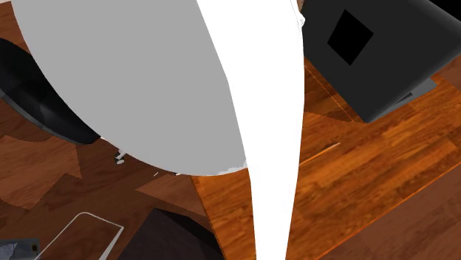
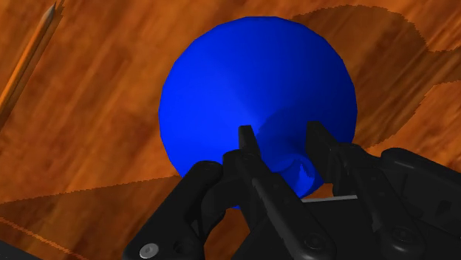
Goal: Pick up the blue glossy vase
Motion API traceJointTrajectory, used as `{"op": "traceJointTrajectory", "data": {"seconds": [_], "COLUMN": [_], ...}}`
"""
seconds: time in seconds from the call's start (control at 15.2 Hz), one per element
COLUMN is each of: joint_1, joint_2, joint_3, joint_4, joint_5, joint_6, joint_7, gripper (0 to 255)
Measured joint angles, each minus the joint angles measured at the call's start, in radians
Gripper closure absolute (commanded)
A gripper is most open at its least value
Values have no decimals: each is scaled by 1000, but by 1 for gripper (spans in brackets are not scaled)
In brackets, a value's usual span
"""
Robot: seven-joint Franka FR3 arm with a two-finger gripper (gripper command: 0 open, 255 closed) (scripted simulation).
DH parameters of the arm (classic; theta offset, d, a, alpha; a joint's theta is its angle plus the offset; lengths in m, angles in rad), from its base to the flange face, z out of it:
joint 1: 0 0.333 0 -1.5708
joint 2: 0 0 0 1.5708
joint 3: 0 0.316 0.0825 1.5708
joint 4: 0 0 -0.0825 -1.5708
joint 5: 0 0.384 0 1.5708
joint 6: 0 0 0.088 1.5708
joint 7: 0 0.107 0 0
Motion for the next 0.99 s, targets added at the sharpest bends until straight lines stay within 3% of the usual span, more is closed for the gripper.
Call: {"op": "traceJointTrajectory", "data": {"seconds": [0.99], "joint_1": [0], "joint_2": [-35], "joint_3": [3], "joint_4": [110], "joint_5": [6], "joint_6": [-146], "joint_7": [-6], "gripper": [255]}}
